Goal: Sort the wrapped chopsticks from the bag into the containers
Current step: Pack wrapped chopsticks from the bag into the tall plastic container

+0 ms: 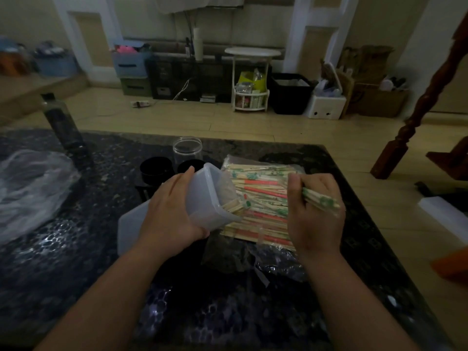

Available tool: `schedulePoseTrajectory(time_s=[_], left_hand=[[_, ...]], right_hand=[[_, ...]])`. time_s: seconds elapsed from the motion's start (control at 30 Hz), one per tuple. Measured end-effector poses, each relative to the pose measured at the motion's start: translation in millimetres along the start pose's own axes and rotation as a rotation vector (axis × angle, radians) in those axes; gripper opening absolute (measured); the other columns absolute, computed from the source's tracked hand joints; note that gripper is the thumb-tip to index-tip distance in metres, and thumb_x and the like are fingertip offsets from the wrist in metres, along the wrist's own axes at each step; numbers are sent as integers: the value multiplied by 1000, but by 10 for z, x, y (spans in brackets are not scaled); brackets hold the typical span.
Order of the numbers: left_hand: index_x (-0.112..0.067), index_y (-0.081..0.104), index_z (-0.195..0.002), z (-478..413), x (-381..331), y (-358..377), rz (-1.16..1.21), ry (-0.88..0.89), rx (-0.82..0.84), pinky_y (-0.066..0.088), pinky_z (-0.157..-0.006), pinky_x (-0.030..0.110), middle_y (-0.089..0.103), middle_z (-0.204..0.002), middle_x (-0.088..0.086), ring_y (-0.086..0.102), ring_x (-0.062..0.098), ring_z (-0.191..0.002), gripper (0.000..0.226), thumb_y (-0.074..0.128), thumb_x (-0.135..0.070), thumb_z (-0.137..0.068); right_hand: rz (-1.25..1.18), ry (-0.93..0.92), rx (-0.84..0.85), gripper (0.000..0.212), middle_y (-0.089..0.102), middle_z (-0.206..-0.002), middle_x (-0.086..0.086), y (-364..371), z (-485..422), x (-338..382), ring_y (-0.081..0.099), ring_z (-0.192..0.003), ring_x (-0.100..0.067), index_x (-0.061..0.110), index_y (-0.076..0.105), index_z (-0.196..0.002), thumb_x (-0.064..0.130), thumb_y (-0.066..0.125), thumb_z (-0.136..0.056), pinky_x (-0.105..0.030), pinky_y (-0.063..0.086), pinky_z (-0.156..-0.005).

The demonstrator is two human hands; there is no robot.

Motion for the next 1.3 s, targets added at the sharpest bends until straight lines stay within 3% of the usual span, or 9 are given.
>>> schedulePoseTrajectory(time_s=[0.13, 0.27, 0.4, 0.63, 0.83, 0.93, 1.13, 1.2, 1.3], left_hand=[[-34, 8, -154, 6, -22, -8, 3, -3, 9, 19, -114, 36, 20, -157, -7, 15, 13, -144, 131, 93, -37, -55], [-35, 7, -154, 8, -39, -18, 9, -11, 15, 19, -114, 35, 19, -157, -7, 13, 11, -143, 131, 93, -35, -55], [-34, 8, -154, 8, -36, -24, 17, -14, 16, 19, -113, 34, 19, -157, -7, 14, 10, -143, 131, 93, -33, -55], [-33, 9, -154, 8, -45, -22, 11, 3, 16, 19, -112, 32, 20, -157, -6, 15, 10, -141, 130, 93, -34, -55], [-33, 9, -154, 4, -35, -8, -4, 11, 15, 19, -112, 32, 21, -157, -6, 16, 11, -142, 133, 93, -35, -52], [-35, 8, -154, 8, -34, -4, 3, -1, 23, 19, -113, 35, 19, -157, -6, 15, 12, -143, 133, 93, -35, -53], [-36, 5, -154, 1, -33, 8, 1, -4, 36, 20, -113, 38, 18, -157, -7, 15, 13, -143, 133, 93, -36, -54], [-37, 5, -154, 0, -29, 9, 6, -8, 33, 21, -113, 38, 18, -157, -7, 15, 13, -143, 133, 93, -37, -54], [-37, 6, -154, 2, -14, 6, 2, -3, 26, 22, -113, 40, 18, -157, -7, 15, 14, -143, 132, 92, -38, -54]], right_hand=[[-410, 302, 27, 33, 67, -72, -8, 19, -43, 68, 66, -67, -13, 27, 62, -71, 33, 51, -101, -25, 51, -68], [-578, 511, 50, 34, 66, -58, -6, 10, 7, 142, 68, -58, -17, 25, 67, -72, 37, 52, -101, -35, 54, -72], [-688, 600, 56, 36, 58, -48, 1, 3, 4, 186, 59, -48, -12, 15, 66, -72, 33, 54, -100, -26, 51, -55], [-803, 628, 102, 29, 56, -51, 5, 20, -6, 211, 54, -46, -11, 11, 63, -73, 24, 58, -98, -26, 49, -47], [-728, 757, 618, 10, 57, -57, 4, 207, 114, 152, 46, -46, -6, 15, 63, -89, 16, 73, -88, -24, 40, -44], [-858, 894, 451, 14, 53, -65, -3, 235, 101, 128, 46, -51, -10, 14, 56, -81, 7, 61, -93, -26, 42, -49], [-700, 720, 594, 3, 67, -81, -1, 279, 172, 123, 63, -69, -13, 15, 67, -89, 14, 70, -90, -25, 55, -61], [-632, 705, 507, 4, 67, -87, -2, 280, 163, 98, 64, -72, -16, 15, 66, -91, 17, 69, -91, -31, 57, -65], [-663, 696, 444, 12, 61, -73, -5, 267, 127, 67, 59, -63, -16, 9, 62, -81, 7, 64, -93, -33, 56, -63]])
Point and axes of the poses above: each hand's wrist, its own z-axis away from the middle knuckle, its own y-axis out of the palm, x = y × z, the point moved 1 cm from there along -z, towards the middle knuckle
